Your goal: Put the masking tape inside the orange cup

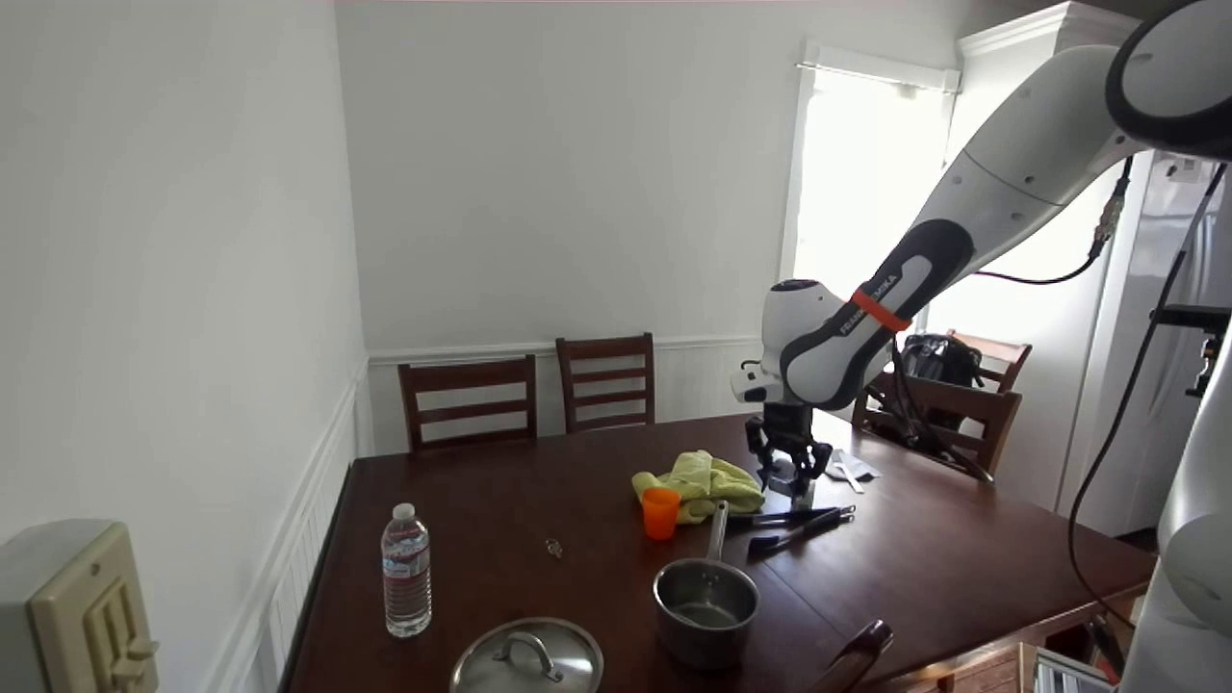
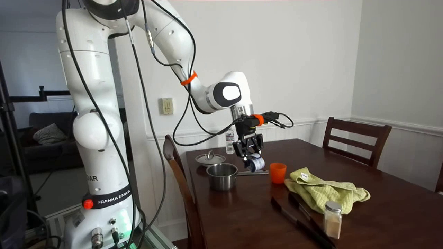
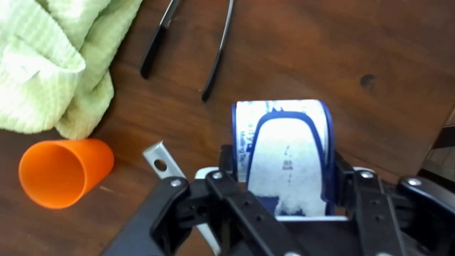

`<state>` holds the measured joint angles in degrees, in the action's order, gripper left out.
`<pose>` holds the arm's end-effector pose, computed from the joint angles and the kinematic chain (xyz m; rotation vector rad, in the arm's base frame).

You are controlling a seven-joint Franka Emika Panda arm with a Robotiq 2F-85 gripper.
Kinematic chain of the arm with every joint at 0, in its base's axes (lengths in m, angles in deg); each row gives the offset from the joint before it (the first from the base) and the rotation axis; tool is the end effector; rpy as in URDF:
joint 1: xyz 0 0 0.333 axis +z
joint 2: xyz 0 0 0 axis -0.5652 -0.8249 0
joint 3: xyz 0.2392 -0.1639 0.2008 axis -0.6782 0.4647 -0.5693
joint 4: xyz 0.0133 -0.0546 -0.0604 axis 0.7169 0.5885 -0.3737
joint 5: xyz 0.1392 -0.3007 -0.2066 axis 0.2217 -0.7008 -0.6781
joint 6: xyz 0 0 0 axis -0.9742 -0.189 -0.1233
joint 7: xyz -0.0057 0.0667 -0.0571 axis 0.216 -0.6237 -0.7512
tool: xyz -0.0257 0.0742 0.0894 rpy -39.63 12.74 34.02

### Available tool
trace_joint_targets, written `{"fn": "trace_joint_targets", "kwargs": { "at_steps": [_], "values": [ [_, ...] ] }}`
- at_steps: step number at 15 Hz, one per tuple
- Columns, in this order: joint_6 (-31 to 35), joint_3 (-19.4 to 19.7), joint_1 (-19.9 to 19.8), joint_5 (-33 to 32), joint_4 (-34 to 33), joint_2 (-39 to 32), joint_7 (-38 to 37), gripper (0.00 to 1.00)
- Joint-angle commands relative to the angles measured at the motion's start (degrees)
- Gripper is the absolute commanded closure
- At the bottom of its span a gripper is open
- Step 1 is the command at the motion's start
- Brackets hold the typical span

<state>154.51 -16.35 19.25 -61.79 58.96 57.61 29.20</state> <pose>0.4263 -0.2013 0.3332 2.2271 1.8954 -0.1629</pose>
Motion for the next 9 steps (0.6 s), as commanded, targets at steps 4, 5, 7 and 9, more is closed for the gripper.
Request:
{"fn": "trace_joint_targets", "kwargs": {
  "at_steps": [4,5,7,9],
  "values": [
    [2.62,1.04,1.55,2.17,0.29,1.06,-0.63,0.64],
    [4.31,0.94,3.14,9.42,-2.78,-1.72,0.27,0.64],
    [3.32,-0.48,5.42,19.18,-8.83,-4.93,0.49,0.64],
    [3.91,-1.79,6.31,28.33,-15.17,-9.59,0.89,0.64]
  ]
}}
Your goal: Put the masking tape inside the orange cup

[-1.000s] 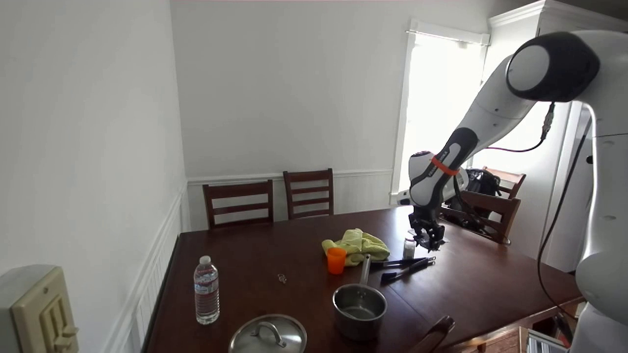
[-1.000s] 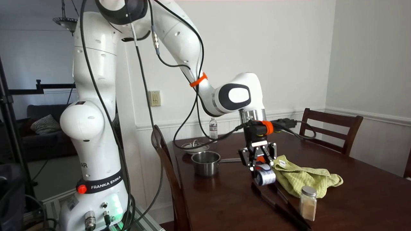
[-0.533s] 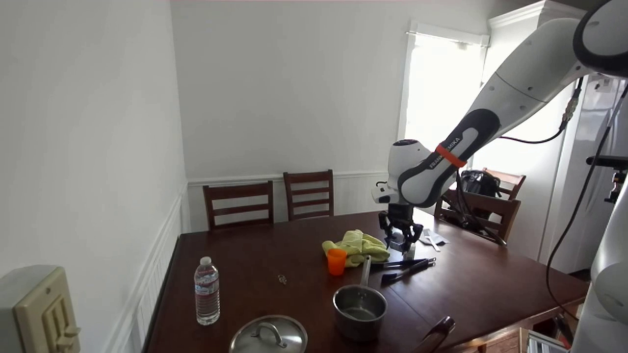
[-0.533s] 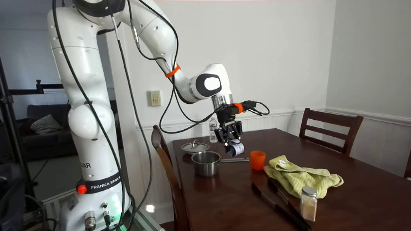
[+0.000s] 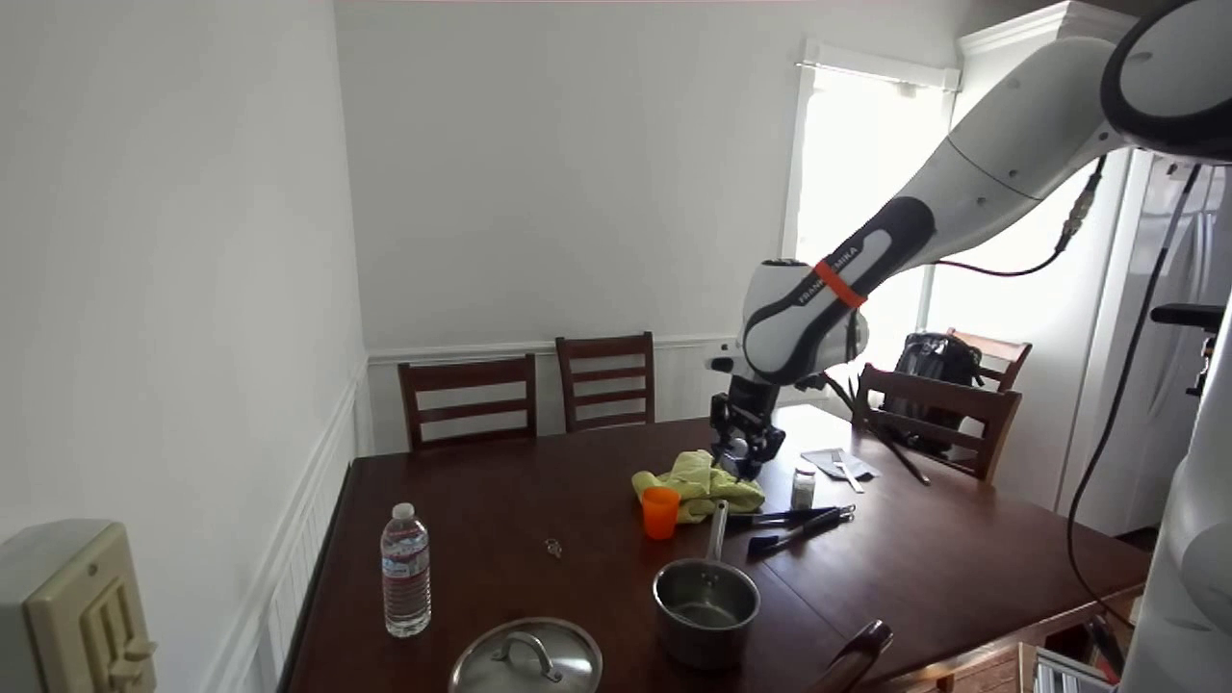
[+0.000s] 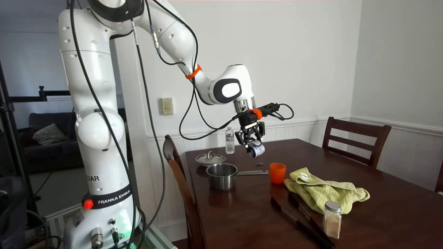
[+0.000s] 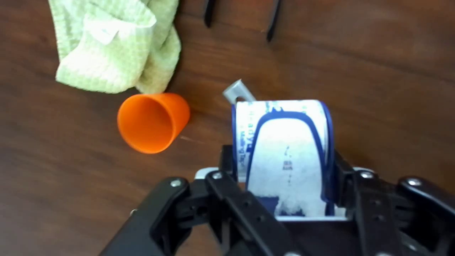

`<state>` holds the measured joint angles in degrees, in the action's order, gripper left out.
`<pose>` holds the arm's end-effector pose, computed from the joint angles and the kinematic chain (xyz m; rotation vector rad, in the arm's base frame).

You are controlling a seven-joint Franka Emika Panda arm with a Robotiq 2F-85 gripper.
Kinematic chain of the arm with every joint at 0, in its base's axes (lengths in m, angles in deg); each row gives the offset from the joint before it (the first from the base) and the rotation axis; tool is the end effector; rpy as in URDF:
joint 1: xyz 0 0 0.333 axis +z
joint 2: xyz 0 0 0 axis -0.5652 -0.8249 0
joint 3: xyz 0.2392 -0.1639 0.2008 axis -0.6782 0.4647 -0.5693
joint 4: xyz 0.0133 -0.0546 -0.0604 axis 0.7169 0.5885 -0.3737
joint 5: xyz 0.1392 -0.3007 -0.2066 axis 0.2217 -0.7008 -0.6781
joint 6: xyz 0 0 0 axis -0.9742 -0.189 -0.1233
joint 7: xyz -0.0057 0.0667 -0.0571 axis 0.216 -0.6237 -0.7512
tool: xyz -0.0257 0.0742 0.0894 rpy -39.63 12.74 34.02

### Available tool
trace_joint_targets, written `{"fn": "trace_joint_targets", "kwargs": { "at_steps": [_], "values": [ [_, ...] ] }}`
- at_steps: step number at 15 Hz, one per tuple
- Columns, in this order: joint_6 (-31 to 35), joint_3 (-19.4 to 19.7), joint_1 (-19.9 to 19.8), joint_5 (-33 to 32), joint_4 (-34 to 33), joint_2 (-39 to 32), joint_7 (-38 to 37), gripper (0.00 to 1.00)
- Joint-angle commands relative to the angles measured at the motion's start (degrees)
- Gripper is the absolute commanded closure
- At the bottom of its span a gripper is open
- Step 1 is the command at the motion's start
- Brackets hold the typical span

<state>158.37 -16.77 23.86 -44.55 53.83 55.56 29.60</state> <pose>0.4771 -0.1797 0.3610 2.3574 1.7151 0.1520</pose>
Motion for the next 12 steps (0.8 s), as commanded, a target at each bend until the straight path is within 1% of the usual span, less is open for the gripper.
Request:
{"fn": "trace_joint_targets", "kwargs": {
  "at_steps": [1,3,4,6,7,8,10,11,12],
  "values": [
    [0.76,-2.14,1.33,15.76,-13.96,-10.58,1.3,0.64],
    [0.27,-4.29,-0.56,23.15,-21.08,-15.73,0.97,0.64],
    [0.28,-5.08,-1.73,25.29,-24.62,-18.52,-0.35,0.64],
    [0.02,-5.98,-4.94,27.48,-29.99,-24.3,-1.43,0.64],
    [-2.96,-6.89,-7.18,28.14,-32.73,-26.83,-0.7,0.64],
    [-0.05,-6.93,-4.94,23.92,-25.53,-20.34,-2.19,0.39],
    [-0.87,-7.73,-7.8,24.56,-29.43,-25.03,-2.28,0.39],
    [-0.96,-7.92,-8.46,24.58,-30.5,-26.31,-2.3,0.64],
    [-0.68,-8.92,-9.13,25.73,-29.75,-26.71,-2.1,0.64]
  ]
}}
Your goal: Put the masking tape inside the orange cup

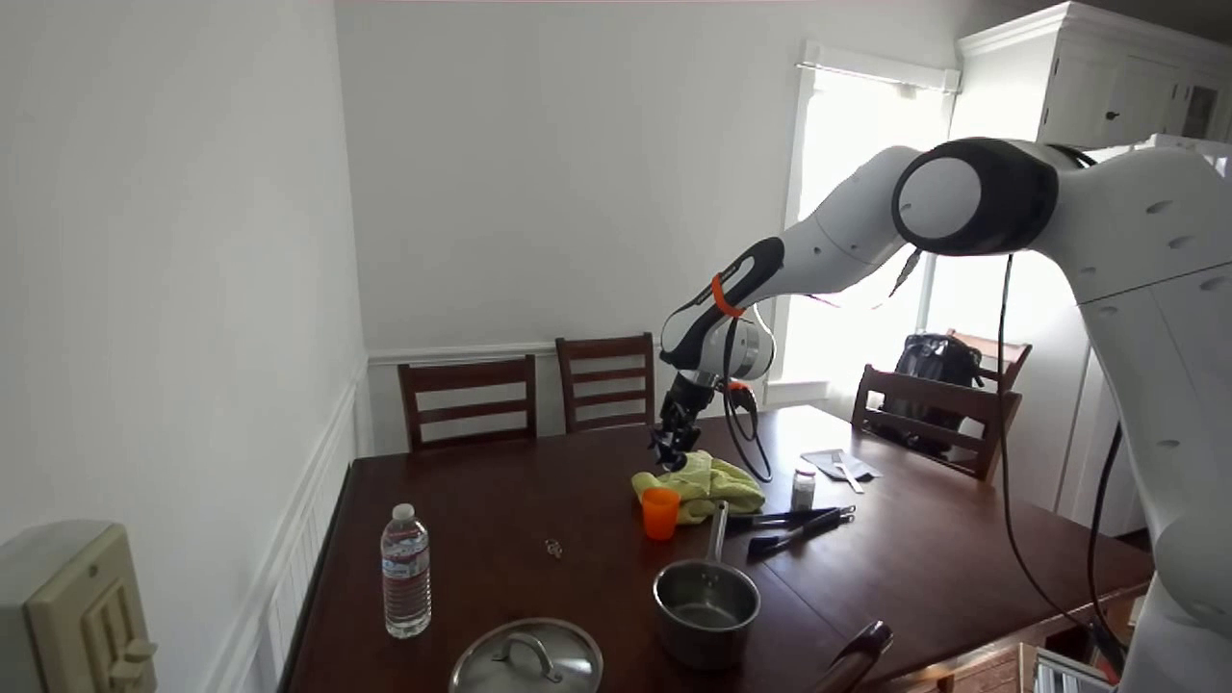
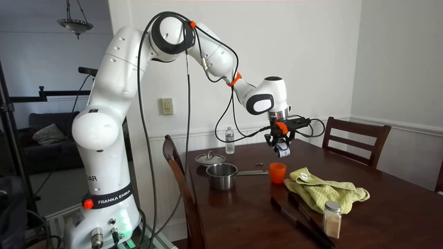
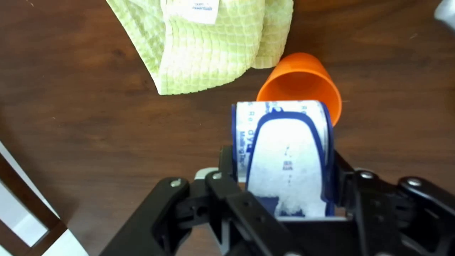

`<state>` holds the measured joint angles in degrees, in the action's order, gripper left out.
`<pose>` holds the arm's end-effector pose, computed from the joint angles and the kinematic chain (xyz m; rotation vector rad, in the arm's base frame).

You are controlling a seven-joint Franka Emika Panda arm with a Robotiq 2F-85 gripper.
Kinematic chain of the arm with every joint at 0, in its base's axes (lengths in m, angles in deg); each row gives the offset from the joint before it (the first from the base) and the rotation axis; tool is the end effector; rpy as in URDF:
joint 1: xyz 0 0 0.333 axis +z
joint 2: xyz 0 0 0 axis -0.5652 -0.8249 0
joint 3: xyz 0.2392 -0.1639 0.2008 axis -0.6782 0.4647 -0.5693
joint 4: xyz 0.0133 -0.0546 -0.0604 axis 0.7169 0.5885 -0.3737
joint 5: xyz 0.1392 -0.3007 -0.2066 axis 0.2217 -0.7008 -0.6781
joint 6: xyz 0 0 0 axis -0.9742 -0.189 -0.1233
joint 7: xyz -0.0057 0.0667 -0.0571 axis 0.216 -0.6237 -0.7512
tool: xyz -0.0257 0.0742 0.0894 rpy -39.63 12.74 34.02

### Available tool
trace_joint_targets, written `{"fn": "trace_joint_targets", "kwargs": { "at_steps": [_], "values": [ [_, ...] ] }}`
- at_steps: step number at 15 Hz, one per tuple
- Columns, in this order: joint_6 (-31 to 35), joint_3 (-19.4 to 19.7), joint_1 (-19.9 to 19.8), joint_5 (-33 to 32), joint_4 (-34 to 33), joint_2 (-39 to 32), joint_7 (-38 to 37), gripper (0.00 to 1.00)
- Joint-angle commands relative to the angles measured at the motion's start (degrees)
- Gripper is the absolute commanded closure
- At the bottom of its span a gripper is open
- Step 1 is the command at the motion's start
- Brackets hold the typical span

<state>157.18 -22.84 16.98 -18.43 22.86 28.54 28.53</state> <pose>0.6312 -0.2531 0.3136 2.7011 1.2527 0.4962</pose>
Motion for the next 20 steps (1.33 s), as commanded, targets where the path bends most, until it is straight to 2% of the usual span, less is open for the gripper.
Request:
{"fn": "trace_joint_targets", "kwargs": {
  "at_steps": [1,7,11,13,20],
  "values": [
    [0.67,-4.23,-2.98,0.92,1.63,0.42,-0.2,0.64],
    [1.95,-6.69,-4.41,1.96,3.92,-0.16,-2.76,0.64],
    [6.96,-9.04,-6.02,4.04,2.87,-0.79,-3.09,0.64],
    [7.11,-9.82,-6.09,3.75,2.1,-1.51,-3.86,0.64],
    [8.93,-9.23,-5.47,1.35,2.05,-4.02,-8.57,0.64]
  ]
}}
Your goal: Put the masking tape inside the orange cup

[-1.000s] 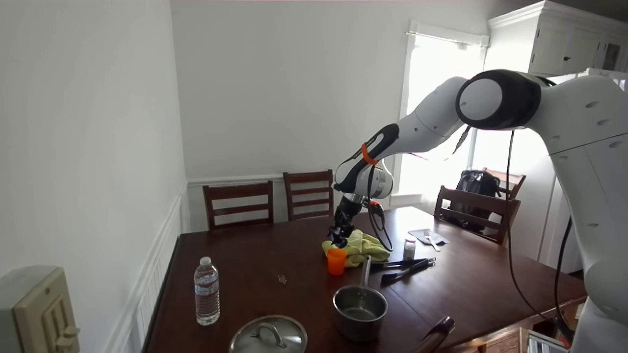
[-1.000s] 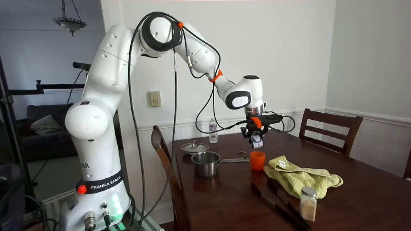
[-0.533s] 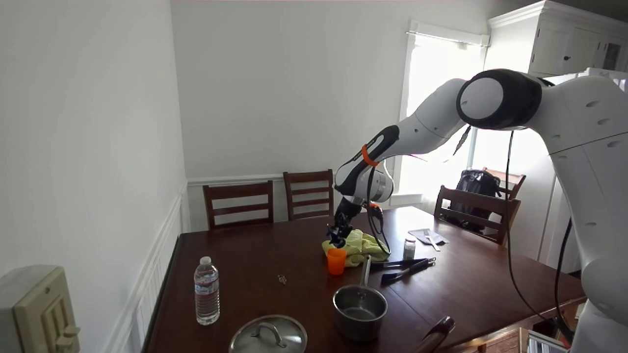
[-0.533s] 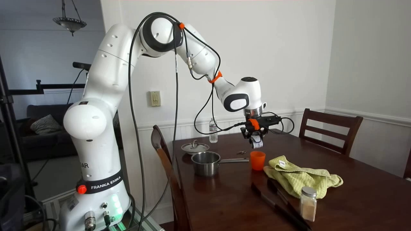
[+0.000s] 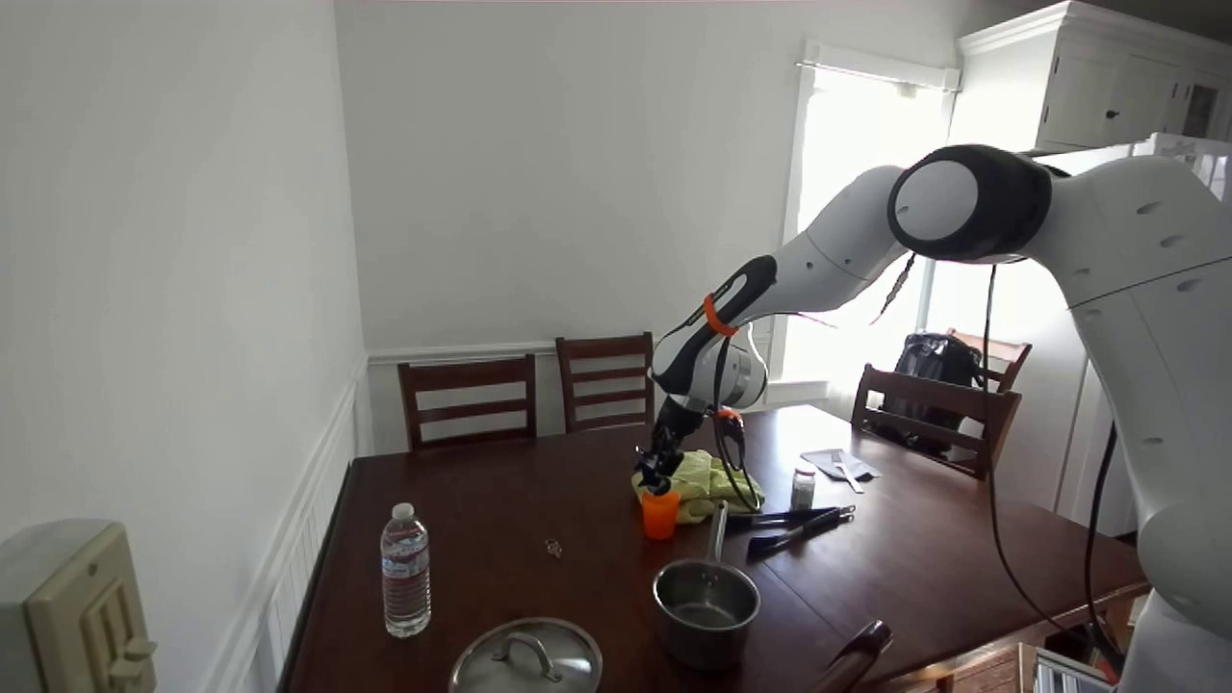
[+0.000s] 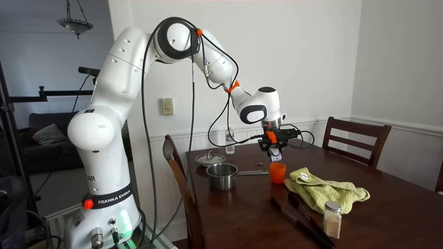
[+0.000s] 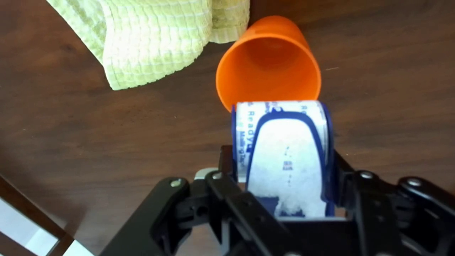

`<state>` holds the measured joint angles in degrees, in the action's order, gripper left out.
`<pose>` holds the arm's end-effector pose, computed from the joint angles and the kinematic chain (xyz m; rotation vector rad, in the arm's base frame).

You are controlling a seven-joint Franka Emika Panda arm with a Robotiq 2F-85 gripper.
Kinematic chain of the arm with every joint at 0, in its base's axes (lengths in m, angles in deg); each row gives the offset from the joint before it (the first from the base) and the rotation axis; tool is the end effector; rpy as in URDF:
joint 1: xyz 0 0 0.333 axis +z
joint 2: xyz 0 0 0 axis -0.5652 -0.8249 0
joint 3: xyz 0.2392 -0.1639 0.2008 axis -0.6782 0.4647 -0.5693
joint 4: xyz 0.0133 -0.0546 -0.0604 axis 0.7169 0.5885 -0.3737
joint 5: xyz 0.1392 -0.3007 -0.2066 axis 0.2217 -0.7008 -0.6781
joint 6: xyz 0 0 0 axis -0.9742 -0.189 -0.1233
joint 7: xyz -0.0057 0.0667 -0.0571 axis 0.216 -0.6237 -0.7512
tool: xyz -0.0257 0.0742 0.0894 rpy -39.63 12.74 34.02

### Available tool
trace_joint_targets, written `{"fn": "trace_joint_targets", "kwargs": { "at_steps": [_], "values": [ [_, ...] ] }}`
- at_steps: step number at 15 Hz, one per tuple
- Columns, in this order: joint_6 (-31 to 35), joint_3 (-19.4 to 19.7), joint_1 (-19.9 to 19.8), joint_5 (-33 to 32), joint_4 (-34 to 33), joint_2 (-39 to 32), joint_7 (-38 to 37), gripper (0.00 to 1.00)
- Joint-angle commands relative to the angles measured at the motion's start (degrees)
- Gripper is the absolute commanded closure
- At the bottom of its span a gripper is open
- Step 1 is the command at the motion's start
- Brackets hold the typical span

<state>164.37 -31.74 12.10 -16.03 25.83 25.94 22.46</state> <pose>0.6339 -0.2223 0.2734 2.8072 1.0903 0.5988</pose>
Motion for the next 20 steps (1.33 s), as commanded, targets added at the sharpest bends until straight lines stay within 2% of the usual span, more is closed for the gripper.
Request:
{"fn": "trace_joint_targets", "kwargs": {
  "at_steps": [1,8,11,12,13,15,18,19,20],
  "values": [
    [2.2,-0.59,-0.84,-1.08,-0.81,-1.66,-2.83,0.64],
    [4.71,-0.88,-1.17,-2.05,-0.38,-2.25,-5.76,0.64],
    [3.49,-0.37,-1.0,-2.79,-0.29,-2.3,-7.4,0.64],
    [3.39,-0.07,-0.81,-3.15,-0.21,-2.35,-8.13,0.14],
    [3.67,0.09,-0.63,-3.43,0.17,-2.23,-8.95,0.12],
    [4.37,0.61,-0.27,-4.37,0.6,-1.88,-10.53,0.0],
    [6.72,1.02,-0.14,-6.19,1.57,-0.1,-12.74,0.0],
    [8.49,-0.37,-1.16,-6.15,2.48,1.52,-11.86,0.0],
    [10.83,-3.58,-3.41,-5.18,4.14,4.22,-8.84,0.0]
  ]
}}
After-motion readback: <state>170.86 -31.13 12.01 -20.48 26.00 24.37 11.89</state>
